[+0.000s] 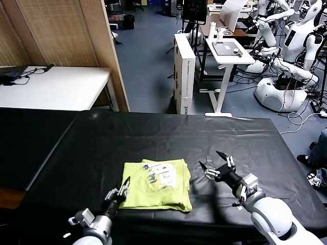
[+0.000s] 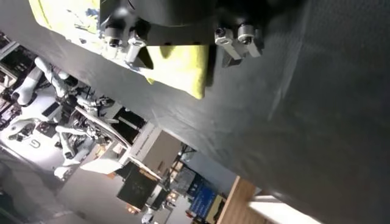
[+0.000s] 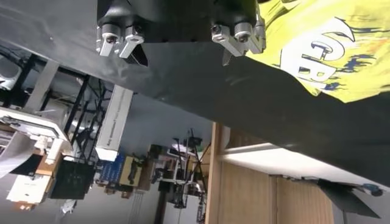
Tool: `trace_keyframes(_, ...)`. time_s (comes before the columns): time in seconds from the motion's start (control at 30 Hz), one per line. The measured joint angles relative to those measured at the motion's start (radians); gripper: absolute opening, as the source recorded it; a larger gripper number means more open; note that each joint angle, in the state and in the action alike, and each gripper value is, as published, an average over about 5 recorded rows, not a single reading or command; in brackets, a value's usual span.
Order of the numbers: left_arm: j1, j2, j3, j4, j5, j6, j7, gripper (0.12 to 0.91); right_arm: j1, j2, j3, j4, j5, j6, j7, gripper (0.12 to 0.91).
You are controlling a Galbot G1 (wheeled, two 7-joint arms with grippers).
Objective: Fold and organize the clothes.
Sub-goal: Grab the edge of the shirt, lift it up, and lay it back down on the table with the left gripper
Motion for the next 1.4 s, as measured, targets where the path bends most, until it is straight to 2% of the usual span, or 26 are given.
trace_keyframes(0.1, -0.003, -0.002, 0.001, -0.007, -0.027, 0.014, -0.004, 0.243, 0.0, 0.004, -0.001, -0.003, -0.005, 0.003, -0.001, 0.907)
trace_keyframes(0.13, -0.004, -0.002, 0.001, -0.009, -0.034, 0.018, -0.005, 0.203, -0.001, 0.005, -0.001, -0.004, -0.007, 0.005, -0.001, 0.907)
trace_keyframes(0.2, -0.007, -0.002, 0.001, -0.015, -0.044, 0.025, -0.007, 0.172, -0.001, 0.008, 0.0, -0.006, -0.01, 0.007, -0.001, 0.907)
trace_keyframes(0.33, -0.022, 0.014, -0.013, -0.03, -0.073, 0.046, -0.023, 0.179, -0.001, 0.016, 0.006, -0.014, -0.016, 0.011, 0.0, 0.907)
trace_keyframes(0.47, -0.042, 0.073, -0.045, -0.046, -0.124, 0.068, -0.046, 0.176, -0.005, 0.028, 0.012, -0.024, -0.022, 0.016, 0.002, 0.907)
trace_keyframes(0.67, -0.051, 0.244, -0.126, -0.069, -0.218, 0.081, -0.074, 0.176, -0.01, 0.039, 0.011, -0.038, -0.034, 0.023, 0.002, 0.907)
trace_keyframes(1.0, 0.016, 0.525, -0.343, -0.098, -0.346, 0.089, -0.083, 0.176, -0.027, 0.057, 0.017, -0.045, -0.043, 0.034, 0.003, 0.907)
trace_keyframes(1.1, 0.039, 0.599, -0.418, -0.121, -0.4, 0.102, -0.113, 0.176, -0.038, 0.066, 0.018, -0.046, -0.049, 0.038, 0.002, 0.907)
trace_keyframes(1.23, 0.043, 0.656, -0.476, -0.173, -0.453, 0.138, -0.172, 0.176, -0.055, 0.075, 0.023, -0.044, -0.057, 0.042, 0.001, 0.907)
trace_keyframes(1.33, 0.03, 0.656, -0.469, -0.236, -0.443, 0.171, -0.224, 0.176, -0.067, 0.079, 0.026, -0.039, -0.064, 0.042, 0.001, 0.907)
trace_keyframes(1.4, 0.019, 0.634, -0.43, -0.28, -0.409, 0.184, -0.245, 0.176, -0.076, 0.084, 0.028, -0.034, -0.072, 0.042, 0.001, 0.907)
